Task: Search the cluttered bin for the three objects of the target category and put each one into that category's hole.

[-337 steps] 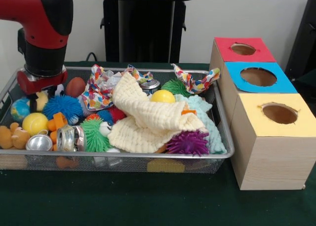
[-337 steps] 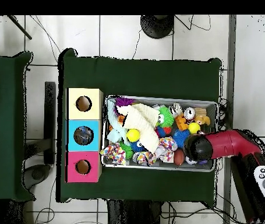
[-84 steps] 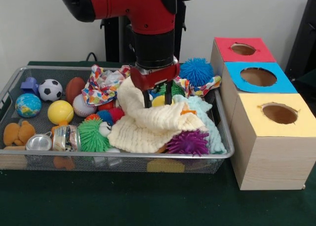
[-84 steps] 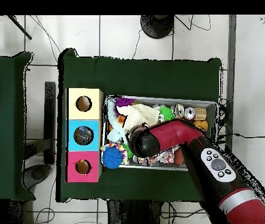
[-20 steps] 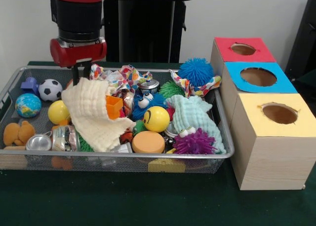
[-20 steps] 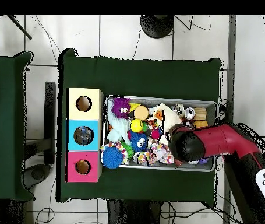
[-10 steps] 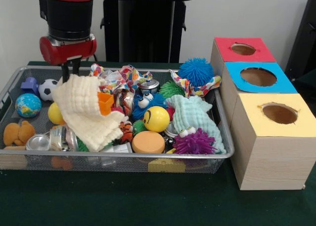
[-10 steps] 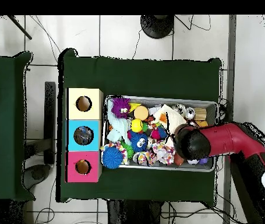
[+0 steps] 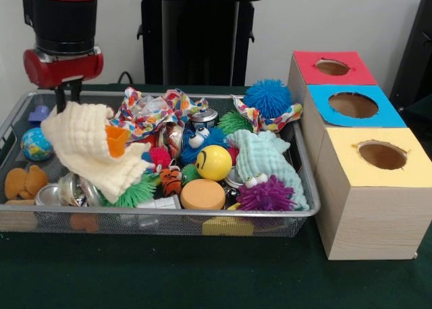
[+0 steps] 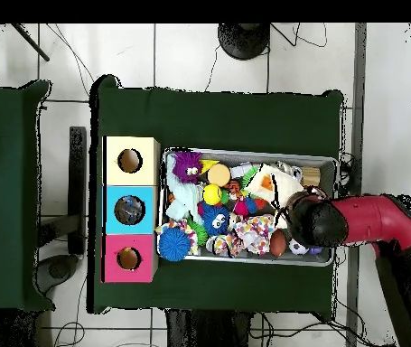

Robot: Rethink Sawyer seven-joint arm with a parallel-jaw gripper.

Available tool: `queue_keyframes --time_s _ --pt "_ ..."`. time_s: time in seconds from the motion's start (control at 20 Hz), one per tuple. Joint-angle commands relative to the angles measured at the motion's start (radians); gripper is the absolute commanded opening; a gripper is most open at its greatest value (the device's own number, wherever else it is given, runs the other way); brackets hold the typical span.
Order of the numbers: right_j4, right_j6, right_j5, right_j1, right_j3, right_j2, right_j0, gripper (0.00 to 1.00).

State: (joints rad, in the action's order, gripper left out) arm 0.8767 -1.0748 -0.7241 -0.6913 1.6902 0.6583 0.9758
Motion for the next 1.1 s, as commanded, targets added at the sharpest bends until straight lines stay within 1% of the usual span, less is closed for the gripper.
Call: queue_keyframes --time_s 0.05,0.3,0.35,0.5,0.55,0.6,0.7,0.8,0.9,1.0,1.1 --pt "0.111 0.354 -0.058 0.044 -0.054 -0.006 0.05 0.0" --pt "0.121 0.358 -0.03 0.053 -0.013 0.001 0.066 0.0" --pt "0.115 0.36 -0.019 0.058 0.003 0.018 0.077 1.0" --pt "0.067 0.343 0.019 0.082 0.037 0.062 0.109 1.0" --pt "0.042 0.355 0.037 0.105 0.064 0.1 0.127 1.0" --pt "0.02 0.316 0.046 0.12 0.072 0.107 0.129 1.0" --pt "0.012 0.235 0.073 0.131 0.079 0.104 0.121 1.0" --pt "0.006 0.18 0.077 0.123 0.09 0.097 0.106 1.0" --pt "-0.02 0.15 0.057 0.091 0.112 0.098 0.1 1.0" --pt "-0.044 0.124 0.04 0.028 0.147 0.1 0.089 1.0" --pt "-0.076 0.117 0.036 -0.027 0.188 0.126 0.086 1.0"
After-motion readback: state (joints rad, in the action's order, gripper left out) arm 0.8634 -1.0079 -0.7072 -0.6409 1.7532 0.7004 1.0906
